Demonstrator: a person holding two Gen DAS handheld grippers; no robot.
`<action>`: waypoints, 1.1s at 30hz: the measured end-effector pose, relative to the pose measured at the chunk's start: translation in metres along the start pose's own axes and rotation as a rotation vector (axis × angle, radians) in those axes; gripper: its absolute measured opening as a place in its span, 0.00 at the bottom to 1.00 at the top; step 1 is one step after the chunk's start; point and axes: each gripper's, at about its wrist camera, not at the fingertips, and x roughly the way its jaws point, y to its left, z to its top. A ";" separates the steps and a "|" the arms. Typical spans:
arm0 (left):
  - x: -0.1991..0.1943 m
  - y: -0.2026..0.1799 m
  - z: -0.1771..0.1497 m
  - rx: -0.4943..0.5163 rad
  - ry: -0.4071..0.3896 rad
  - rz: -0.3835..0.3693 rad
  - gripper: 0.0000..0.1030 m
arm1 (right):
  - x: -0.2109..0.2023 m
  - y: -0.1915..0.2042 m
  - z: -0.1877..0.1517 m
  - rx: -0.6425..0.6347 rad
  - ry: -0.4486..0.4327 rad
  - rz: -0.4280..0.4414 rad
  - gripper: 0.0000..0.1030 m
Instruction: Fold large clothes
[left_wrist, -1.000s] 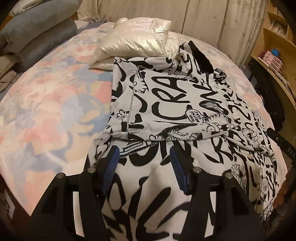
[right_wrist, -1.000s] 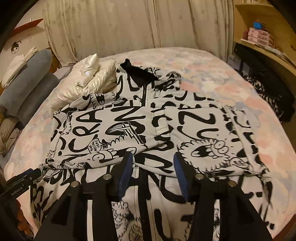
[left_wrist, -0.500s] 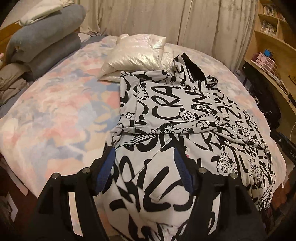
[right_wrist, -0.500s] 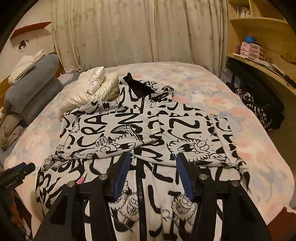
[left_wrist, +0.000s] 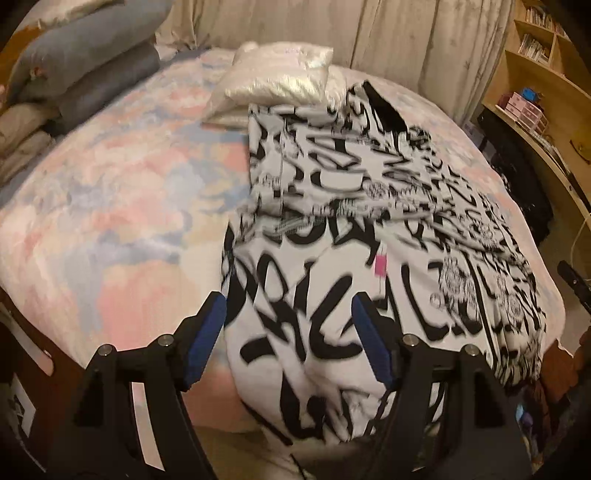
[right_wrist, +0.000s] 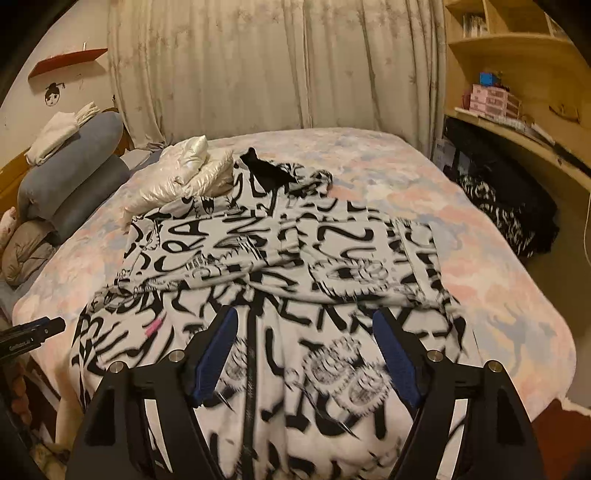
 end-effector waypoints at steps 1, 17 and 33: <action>0.004 0.008 -0.005 -0.016 0.025 -0.013 0.66 | 0.000 -0.010 -0.007 0.005 0.010 0.006 0.74; 0.047 0.054 -0.054 -0.051 0.149 -0.318 0.66 | -0.004 -0.165 -0.140 0.218 0.117 0.130 0.74; 0.052 0.069 -0.068 -0.050 0.112 -0.466 0.66 | 0.032 -0.205 -0.198 0.355 0.121 0.321 0.46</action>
